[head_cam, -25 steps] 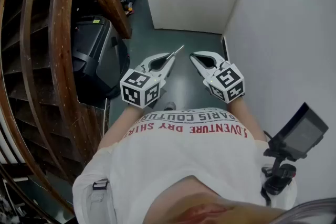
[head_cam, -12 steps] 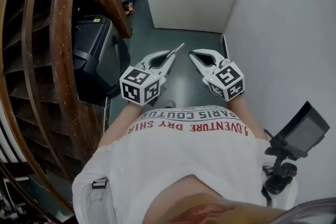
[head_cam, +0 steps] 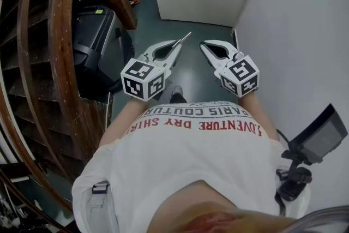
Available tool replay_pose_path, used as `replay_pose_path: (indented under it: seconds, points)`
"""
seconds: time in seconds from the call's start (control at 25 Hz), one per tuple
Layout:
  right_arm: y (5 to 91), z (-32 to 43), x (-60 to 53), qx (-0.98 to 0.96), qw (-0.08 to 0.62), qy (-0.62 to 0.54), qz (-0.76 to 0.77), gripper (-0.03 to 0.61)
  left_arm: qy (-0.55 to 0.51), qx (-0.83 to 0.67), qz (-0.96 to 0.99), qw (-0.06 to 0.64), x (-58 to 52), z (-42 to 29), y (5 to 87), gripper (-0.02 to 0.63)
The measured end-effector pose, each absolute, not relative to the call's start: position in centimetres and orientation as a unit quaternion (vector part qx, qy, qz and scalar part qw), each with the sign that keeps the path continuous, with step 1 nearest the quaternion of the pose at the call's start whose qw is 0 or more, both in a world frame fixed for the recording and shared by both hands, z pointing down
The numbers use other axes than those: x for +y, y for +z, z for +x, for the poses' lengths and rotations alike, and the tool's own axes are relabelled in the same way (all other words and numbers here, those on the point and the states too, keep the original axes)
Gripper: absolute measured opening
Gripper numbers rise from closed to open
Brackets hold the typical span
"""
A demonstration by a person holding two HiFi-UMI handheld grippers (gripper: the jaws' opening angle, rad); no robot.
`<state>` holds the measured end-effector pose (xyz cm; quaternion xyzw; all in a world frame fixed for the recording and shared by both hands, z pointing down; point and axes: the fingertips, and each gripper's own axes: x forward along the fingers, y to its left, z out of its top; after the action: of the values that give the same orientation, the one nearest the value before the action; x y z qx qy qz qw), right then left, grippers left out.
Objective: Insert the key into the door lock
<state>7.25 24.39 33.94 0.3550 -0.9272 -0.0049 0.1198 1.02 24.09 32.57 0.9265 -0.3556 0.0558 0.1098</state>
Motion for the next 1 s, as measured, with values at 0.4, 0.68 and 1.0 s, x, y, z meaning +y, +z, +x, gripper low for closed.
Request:
replay_pose_path:
  seconds: [0.4, 0.68, 1.0]
  points:
    - [38.3, 4.1, 7.3, -0.926, 0.147, 0.029, 0.346, 0.002, 0.055, -0.374, 0.912, 0.157, 6.9, -3.6, 37.2, 0.023]
    - [40.3, 1.7, -12.0, -0.914, 0.151, 0.064, 0.371, 0.002, 0.054, -0.375, 0.908, 0.18, -12.6, -7.1, 38.1, 0.023]
    - [37.5, 1.4, -25.5, -0.904, 0.141, 0.044, 0.402, 0.002, 0.031, -0.382, 0.91, 0.159, -27.5, -9.7, 35.0, 0.023]
